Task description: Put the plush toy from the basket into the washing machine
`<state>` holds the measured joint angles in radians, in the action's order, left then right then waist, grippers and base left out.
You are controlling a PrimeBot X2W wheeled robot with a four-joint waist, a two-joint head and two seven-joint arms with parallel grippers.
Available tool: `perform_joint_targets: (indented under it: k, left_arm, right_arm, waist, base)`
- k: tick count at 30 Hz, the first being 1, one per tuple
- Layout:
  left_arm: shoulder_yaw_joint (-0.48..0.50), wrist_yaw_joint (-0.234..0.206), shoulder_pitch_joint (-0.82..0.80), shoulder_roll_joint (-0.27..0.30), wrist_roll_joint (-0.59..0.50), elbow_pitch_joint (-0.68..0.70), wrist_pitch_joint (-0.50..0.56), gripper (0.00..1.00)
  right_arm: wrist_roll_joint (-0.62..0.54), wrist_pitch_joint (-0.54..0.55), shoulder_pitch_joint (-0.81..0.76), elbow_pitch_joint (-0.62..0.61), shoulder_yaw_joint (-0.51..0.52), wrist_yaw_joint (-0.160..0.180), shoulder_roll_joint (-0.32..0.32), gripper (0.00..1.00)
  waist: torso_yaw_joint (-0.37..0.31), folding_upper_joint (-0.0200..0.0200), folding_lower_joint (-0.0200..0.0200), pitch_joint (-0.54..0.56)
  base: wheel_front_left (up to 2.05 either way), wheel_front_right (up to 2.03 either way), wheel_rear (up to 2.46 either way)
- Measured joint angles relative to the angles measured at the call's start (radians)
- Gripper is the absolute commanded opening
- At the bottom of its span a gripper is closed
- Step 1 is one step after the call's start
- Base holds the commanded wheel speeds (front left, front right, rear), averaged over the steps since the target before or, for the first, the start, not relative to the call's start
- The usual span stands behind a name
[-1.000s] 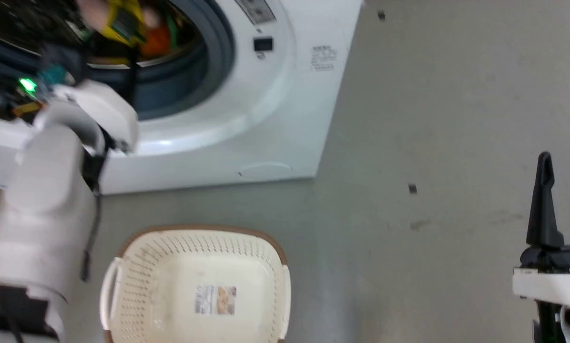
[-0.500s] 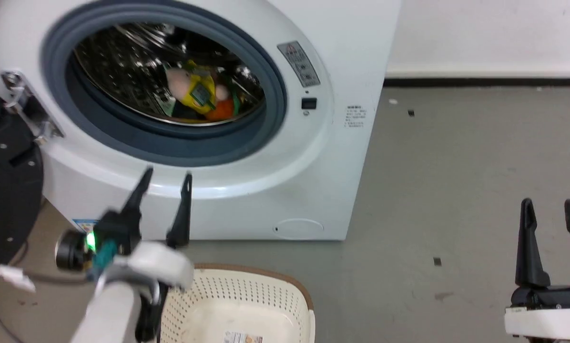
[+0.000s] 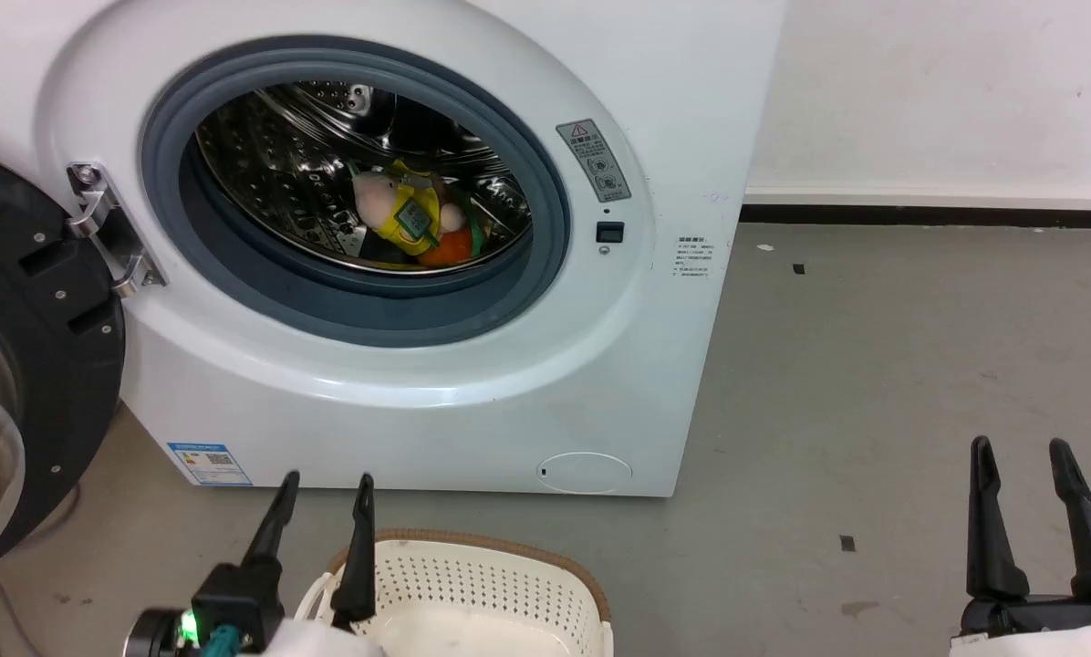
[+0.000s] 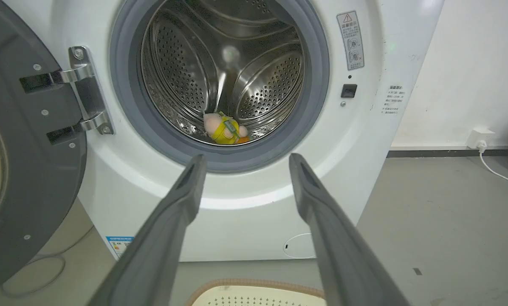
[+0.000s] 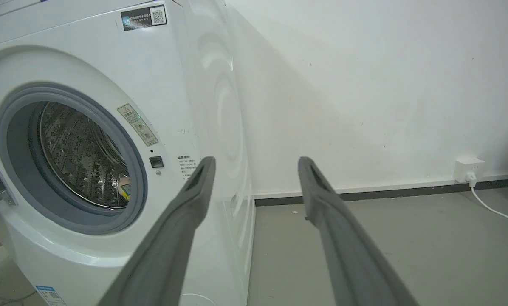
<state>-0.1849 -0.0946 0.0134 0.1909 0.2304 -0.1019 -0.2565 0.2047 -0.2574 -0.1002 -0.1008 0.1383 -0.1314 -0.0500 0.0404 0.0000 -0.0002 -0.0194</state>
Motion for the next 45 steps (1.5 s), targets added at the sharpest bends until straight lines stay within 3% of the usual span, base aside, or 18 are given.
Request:
perform_joint_targets:
  k: [9, 10, 45]
  left_arm:
    - [0.008, 0.017, 0.029, -0.021, -0.016, -0.018, 0.0, 1.0]
    - [0.008, 0.018, 0.029, -0.021, -0.016, -0.02, 0.001, 0.0]
    - [0.045, 0.033, 0.027, -0.049, -0.062, 0.005, 0.064, 0.0]
  right_arm:
    - [0.007, 0.0, -0.014, 0.019, -0.005, 0.0, 0.0, 1.0]
    - [0.007, 0.0, -0.014, 0.019, -0.005, 0.0, 0.0, 0.0]
    - [-0.044, 0.063, 0.002, 0.035, -0.037, 0.0, 0.0, 0.0]
  waist:
    - [0.01, 0.0, 0.0001, 0.007]
    - [0.01, 0.0, 0.0001, 0.007]
    - [-0.003, 0.0, 0.0003, 0.01]
  base:
    - [0.0, 0.0, 0.0]
    - [0.0, 0.0, 0.0]
    - [0.0, 0.0, 0.0]
